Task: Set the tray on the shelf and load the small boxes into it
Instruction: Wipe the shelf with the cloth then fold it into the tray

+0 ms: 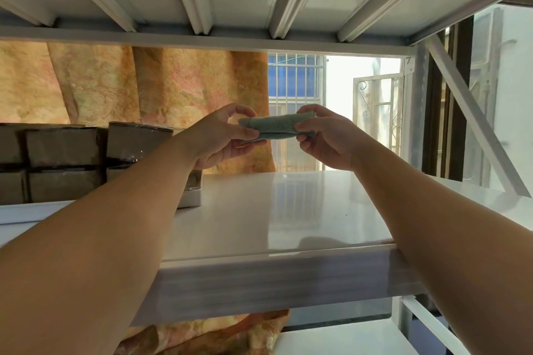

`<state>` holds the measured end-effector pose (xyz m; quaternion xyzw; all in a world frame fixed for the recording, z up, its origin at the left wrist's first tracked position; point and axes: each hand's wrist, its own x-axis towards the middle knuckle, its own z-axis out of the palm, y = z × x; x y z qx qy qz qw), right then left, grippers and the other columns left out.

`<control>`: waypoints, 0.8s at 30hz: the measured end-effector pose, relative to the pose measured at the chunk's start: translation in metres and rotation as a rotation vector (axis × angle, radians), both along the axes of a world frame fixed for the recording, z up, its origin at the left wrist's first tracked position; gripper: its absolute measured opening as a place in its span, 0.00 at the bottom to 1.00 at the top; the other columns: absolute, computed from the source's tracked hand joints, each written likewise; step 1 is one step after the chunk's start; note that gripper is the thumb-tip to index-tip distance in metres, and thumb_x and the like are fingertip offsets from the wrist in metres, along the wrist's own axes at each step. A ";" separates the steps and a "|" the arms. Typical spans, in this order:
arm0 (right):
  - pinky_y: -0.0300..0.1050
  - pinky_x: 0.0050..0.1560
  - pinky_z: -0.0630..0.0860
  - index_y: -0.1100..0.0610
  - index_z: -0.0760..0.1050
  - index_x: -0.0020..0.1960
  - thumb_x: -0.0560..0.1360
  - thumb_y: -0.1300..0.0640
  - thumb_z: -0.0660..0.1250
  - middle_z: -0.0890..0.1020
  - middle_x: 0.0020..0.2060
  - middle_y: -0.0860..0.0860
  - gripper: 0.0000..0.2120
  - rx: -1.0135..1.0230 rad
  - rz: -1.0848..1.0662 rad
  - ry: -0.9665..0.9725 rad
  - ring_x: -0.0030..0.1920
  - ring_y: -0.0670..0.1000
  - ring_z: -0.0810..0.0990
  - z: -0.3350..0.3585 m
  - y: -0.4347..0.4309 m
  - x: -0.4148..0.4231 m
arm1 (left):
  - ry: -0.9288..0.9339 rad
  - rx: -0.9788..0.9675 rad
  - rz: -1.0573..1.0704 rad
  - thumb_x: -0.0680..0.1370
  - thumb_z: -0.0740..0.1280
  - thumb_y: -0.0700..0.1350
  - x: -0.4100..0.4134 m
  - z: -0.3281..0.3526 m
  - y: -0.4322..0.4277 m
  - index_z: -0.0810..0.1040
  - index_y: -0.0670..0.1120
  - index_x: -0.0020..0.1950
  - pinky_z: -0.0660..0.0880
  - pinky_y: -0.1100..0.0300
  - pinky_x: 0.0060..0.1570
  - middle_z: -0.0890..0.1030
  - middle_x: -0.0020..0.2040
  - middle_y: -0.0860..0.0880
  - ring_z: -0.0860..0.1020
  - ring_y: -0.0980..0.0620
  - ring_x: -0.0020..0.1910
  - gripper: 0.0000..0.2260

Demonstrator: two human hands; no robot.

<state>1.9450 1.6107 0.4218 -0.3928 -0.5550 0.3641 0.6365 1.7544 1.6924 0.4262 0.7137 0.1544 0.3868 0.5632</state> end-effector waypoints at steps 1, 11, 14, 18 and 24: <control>0.36 0.33 0.70 0.56 0.73 0.44 0.74 0.73 0.60 0.72 0.45 0.57 0.12 -0.005 -0.003 0.013 0.35 0.49 0.70 0.000 0.000 -0.001 | 0.006 -0.002 -0.001 0.76 0.63 0.29 0.000 0.000 0.000 0.73 0.48 0.51 0.80 0.64 0.39 0.76 0.51 0.41 0.82 0.47 0.44 0.13; 0.32 0.34 0.76 0.65 0.73 0.60 0.77 0.67 0.64 0.75 0.41 0.55 0.12 -0.082 -0.006 -0.016 0.36 0.47 0.74 -0.004 0.002 -0.005 | 0.021 0.009 0.120 0.76 0.66 0.35 0.004 0.000 0.002 0.76 0.45 0.51 0.78 0.69 0.33 0.77 0.48 0.43 0.79 0.50 0.42 0.07; 0.35 0.40 0.76 0.64 0.74 0.55 0.77 0.64 0.65 0.75 0.41 0.55 0.08 -0.134 -0.011 0.059 0.37 0.47 0.75 -0.003 0.004 -0.004 | -0.025 0.004 0.201 0.75 0.68 0.35 0.005 0.001 0.000 0.75 0.45 0.50 0.78 0.69 0.31 0.76 0.51 0.42 0.80 0.49 0.42 0.08; 0.35 0.41 0.78 0.63 0.75 0.52 0.76 0.65 0.67 0.77 0.42 0.55 0.05 -0.183 -0.106 0.031 0.39 0.48 0.78 -0.004 0.005 -0.007 | -0.028 0.003 0.278 0.74 0.69 0.34 0.007 0.000 -0.006 0.75 0.44 0.51 0.78 0.68 0.29 0.75 0.56 0.39 0.81 0.47 0.43 0.09; 0.37 0.44 0.81 0.66 0.74 0.57 0.74 0.65 0.69 0.77 0.41 0.55 0.12 -0.185 -0.130 0.078 0.39 0.48 0.79 -0.001 0.001 -0.011 | -0.042 0.001 0.396 0.76 0.65 0.34 0.002 0.008 -0.026 0.77 0.43 0.51 0.80 0.64 0.35 0.76 0.54 0.40 0.80 0.46 0.47 0.07</control>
